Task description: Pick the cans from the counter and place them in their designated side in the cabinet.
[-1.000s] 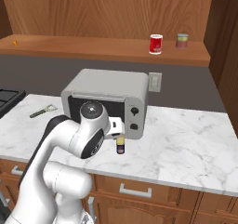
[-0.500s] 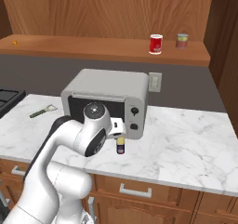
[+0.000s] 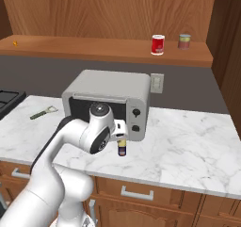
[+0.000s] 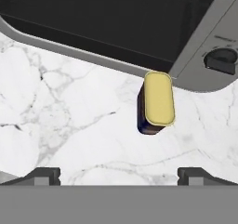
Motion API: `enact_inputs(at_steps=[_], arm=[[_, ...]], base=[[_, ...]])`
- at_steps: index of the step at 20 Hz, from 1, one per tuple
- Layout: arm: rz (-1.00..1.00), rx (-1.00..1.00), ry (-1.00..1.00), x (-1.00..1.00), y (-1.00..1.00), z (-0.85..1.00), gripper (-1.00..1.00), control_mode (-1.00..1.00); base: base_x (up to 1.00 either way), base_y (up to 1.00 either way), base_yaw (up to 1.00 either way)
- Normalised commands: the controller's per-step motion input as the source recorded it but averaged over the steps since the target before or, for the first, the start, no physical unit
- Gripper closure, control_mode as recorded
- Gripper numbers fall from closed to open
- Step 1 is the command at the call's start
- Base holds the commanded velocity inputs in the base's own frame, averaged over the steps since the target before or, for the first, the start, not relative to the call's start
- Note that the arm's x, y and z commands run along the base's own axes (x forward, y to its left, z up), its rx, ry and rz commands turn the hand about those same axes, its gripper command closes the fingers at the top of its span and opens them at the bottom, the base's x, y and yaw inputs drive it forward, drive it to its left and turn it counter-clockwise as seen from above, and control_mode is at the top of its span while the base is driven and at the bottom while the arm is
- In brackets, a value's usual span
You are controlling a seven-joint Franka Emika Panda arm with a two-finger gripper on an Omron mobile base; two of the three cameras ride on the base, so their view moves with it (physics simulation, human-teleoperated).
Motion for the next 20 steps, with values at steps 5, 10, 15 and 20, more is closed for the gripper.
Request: enact_inputs(at_steps=[5, 10, 15, 20], arm=[[0.00, 0.00, 0.09, 0.24, -0.10, -0.19, -1.00, -1.00], [0.00, 0.00, 0.05, 0.21, -0.18, -0.16, -1.00, -1.00], [0.00, 0.00, 0.04, 0.20, -0.15, -0.17, -1.00, -1.00], [0.00, 0.00, 0.02, 0.19, -0.04, -0.25, -1.00, -1.00]], base=[[0.00, 0.00, 0.00], [0.00, 0.00, 0.00], [0.00, 0.00, 0.00], [0.00, 0.00, 0.00]])
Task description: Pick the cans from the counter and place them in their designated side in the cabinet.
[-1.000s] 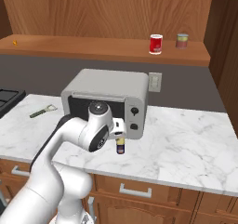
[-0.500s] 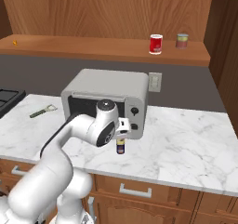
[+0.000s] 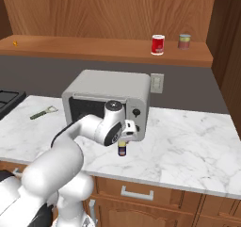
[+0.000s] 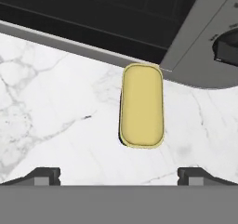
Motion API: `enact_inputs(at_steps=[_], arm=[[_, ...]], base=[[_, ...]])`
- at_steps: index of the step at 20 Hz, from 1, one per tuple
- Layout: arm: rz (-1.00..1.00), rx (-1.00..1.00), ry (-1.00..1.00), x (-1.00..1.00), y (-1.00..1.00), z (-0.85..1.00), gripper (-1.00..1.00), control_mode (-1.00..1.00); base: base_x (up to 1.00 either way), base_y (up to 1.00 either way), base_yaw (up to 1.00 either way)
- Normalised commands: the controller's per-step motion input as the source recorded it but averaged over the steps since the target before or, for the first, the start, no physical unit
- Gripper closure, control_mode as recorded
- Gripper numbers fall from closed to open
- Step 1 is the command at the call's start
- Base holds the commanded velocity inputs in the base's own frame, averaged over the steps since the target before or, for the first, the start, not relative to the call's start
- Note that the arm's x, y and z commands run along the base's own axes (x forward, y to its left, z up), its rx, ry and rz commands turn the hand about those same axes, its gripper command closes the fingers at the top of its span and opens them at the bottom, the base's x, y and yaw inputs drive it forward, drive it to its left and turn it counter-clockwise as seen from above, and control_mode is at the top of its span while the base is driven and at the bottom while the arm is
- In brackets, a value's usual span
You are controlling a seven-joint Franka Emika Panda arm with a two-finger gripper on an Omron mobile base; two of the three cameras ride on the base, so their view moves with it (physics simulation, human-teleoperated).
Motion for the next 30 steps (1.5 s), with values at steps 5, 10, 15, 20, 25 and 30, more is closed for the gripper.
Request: enact_inputs(at_steps=[5, 10, 15, 20, 25, 30], arm=[[0.00, 0.00, 0.01, 0.21, 0.00, -0.28, -1.00, -1.00], [0.00, 0.00, 0.00, 0.21, -0.01, -0.21, -1.00, -1.00], [0.00, 0.00, 0.00, 0.17, -0.09, -0.15, -1.00, -1.00], [0.00, 0.00, 0.00, 0.17, -0.09, -0.16, 1.00, -1.00], [0.00, 0.00, 0.01, 0.14, -0.04, -0.20, 1.00, -1.00], [0.00, 0.01, 0.04, 0.09, -0.04, -0.14, 1.00, -1.00]], base=[[0.00, 0.00, 0.00], [0.00, 0.00, 0.00], [0.00, 0.00, 0.00], [0.00, 0.00, 0.00], [0.00, 0.00, 0.00], [0.00, 0.00, 0.00]])
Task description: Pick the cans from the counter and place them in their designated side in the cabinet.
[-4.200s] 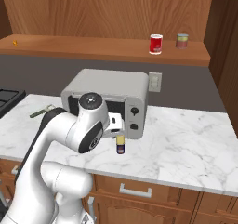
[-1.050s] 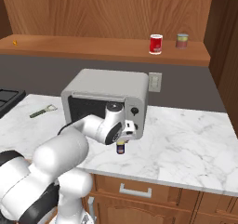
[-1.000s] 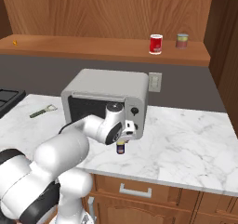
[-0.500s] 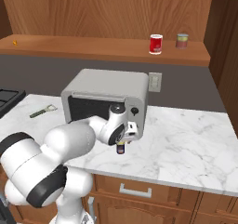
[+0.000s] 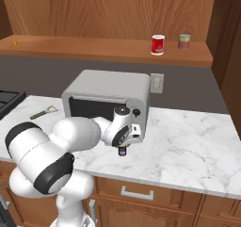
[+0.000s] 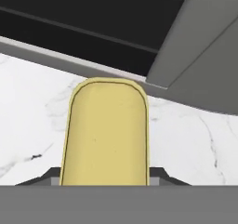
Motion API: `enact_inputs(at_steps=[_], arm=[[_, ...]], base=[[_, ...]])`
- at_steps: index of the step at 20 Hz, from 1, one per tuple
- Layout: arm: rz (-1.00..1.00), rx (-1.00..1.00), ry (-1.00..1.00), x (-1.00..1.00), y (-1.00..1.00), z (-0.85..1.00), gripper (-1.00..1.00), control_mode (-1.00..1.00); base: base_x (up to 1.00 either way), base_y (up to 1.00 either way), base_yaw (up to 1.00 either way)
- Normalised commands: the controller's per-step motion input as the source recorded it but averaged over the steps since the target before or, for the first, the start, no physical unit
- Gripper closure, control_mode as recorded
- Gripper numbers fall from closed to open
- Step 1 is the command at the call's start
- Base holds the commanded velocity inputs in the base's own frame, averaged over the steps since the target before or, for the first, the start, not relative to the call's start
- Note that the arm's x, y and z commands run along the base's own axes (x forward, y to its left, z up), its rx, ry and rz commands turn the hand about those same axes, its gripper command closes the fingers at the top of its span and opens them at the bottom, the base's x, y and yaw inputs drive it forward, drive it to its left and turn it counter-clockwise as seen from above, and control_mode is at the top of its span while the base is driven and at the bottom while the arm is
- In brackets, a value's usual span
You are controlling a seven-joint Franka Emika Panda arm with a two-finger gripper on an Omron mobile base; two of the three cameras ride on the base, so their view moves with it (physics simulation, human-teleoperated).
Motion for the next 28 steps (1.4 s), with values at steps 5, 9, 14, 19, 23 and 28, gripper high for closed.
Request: enact_inputs(at_steps=[5, 9, 14, 19, 23, 28], arm=[[0.00, 0.03, 0.02, -0.01, -0.11, 0.05, 1.00, -1.00], [0.00, 0.05, 0.00, -0.09, -0.19, 0.23, 1.00, -1.00], [0.00, 0.04, 0.00, -0.25, -0.20, 0.21, 1.00, -1.00], [0.00, 0.04, 0.00, -0.29, -0.13, 0.21, 1.00, -1.00], [0.00, 0.04, 0.00, -0.28, -0.08, 0.22, 1.00, -1.00], [0.00, 0.03, 0.00, -0.32, -0.10, 0.21, 1.00, -1.00]], base=[[0.00, 0.00, 0.00], [0.00, 0.00, 0.00], [0.00, 0.00, 0.00], [0.00, 0.00, 0.00], [0.00, 0.00, 0.00], [0.00, 0.00, 0.00]])
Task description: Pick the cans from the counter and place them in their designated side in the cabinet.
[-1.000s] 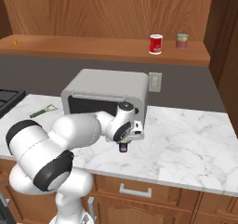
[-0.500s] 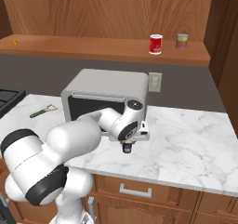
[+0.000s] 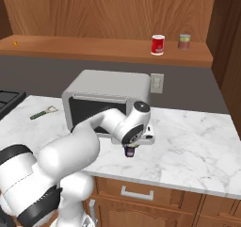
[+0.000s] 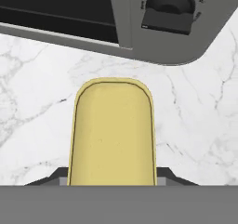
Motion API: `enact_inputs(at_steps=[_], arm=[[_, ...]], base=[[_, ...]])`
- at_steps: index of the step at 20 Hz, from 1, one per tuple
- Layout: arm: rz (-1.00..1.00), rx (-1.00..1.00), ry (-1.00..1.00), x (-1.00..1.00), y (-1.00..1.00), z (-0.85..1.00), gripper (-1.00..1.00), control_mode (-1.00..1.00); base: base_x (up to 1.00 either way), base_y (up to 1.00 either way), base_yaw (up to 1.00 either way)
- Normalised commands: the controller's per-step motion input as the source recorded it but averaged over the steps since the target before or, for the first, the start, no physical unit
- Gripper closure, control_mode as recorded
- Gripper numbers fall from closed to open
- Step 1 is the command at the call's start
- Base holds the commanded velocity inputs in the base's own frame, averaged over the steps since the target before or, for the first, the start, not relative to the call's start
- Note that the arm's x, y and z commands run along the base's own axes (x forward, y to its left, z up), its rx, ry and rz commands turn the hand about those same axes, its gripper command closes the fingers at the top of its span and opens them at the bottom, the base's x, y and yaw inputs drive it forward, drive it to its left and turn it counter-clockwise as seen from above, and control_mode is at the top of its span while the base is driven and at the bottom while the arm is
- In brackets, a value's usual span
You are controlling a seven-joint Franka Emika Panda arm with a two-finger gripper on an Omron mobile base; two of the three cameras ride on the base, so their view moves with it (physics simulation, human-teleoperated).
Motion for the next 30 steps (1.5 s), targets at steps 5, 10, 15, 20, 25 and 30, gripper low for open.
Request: enact_inputs(at_steps=[5, 10, 15, 20, 25, 30], arm=[[0.00, 0.02, 0.00, -0.28, -0.08, 0.23, 1.00, -1.00], [0.00, 0.02, -0.01, -0.24, -0.12, 0.31, 1.00, -1.00], [0.00, 0.02, -0.05, -0.18, -0.09, 0.34, 1.00, -1.00], [0.00, 0.00, -0.07, -0.14, -0.02, 0.26, 1.00, -1.00], [0.00, 0.00, -0.09, -0.14, 0.00, 0.26, 1.00, -1.00], [0.00, 0.00, -0.09, -0.11, 0.00, 0.28, 1.00, -1.00]], base=[[0.00, 0.00, 0.00], [0.00, 0.00, 0.00], [0.00, 0.00, 0.00], [0.00, 0.00, 0.00], [0.00, 0.00, 0.00], [0.00, 0.00, 0.00]])
